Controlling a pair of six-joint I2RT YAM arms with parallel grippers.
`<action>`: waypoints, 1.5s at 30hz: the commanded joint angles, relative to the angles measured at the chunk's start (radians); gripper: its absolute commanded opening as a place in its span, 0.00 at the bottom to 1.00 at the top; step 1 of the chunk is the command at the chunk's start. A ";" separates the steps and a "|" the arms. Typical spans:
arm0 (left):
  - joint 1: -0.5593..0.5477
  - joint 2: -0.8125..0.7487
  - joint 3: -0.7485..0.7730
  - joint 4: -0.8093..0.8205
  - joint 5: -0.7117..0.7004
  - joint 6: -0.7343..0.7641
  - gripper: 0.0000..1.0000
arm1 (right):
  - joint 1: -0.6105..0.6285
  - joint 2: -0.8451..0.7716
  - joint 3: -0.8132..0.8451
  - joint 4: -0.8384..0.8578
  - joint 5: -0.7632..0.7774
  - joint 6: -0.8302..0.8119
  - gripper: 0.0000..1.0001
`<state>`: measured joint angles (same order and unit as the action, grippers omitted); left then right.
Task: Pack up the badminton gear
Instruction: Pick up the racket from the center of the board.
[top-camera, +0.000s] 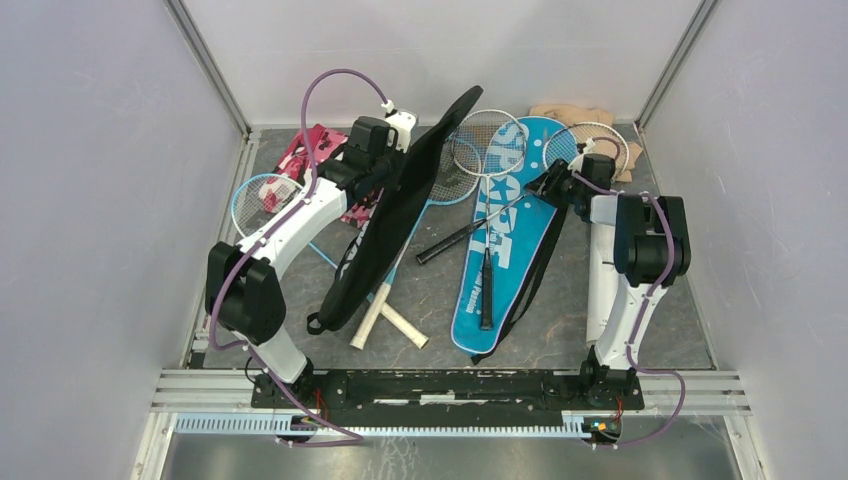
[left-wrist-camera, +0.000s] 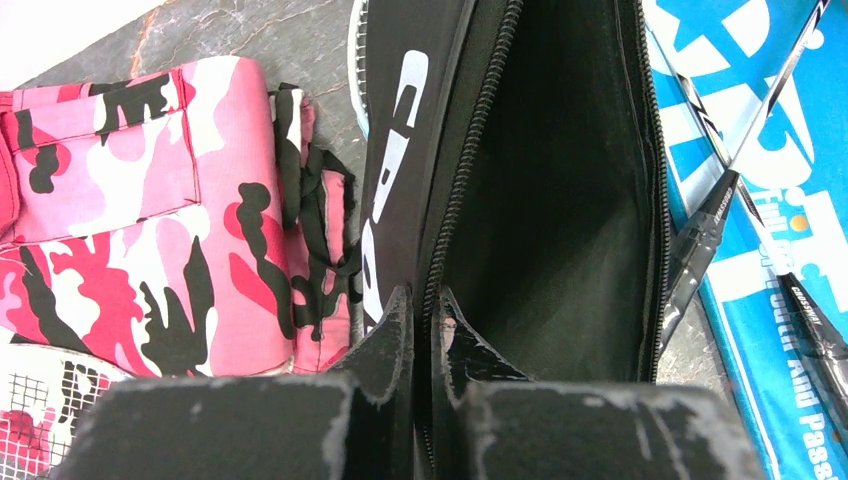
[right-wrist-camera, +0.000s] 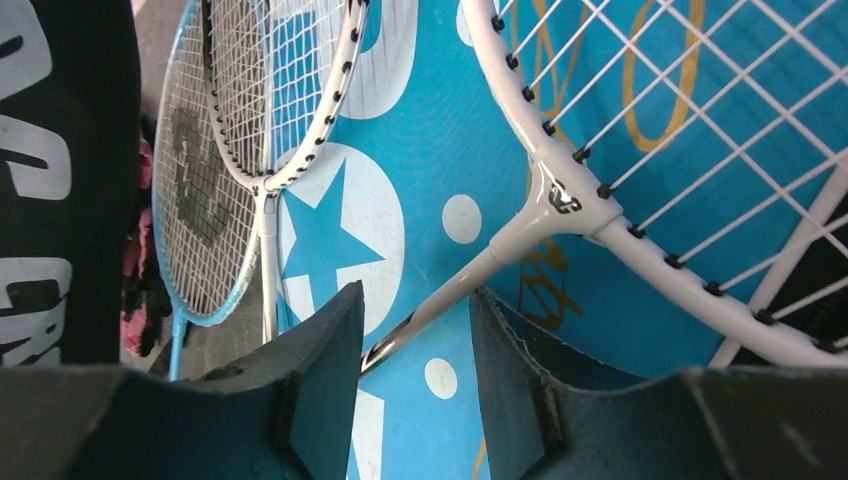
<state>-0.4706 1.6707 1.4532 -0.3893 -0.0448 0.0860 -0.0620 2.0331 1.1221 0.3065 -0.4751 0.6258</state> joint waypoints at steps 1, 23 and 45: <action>0.001 -0.019 0.008 0.057 0.018 -0.037 0.02 | -0.010 0.045 0.042 0.114 -0.061 0.074 0.47; 0.001 -0.032 0.015 0.064 -0.144 -0.054 0.02 | -0.038 -0.103 0.103 0.164 -0.237 0.220 0.00; 0.010 0.070 0.095 0.092 -0.329 -0.385 0.02 | 0.225 -0.400 -0.006 -0.341 -0.517 -0.196 0.00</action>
<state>-0.4656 1.7309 1.4837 -0.3565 -0.3061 -0.1703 0.1314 1.7077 1.1267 0.1482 -0.9199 0.6056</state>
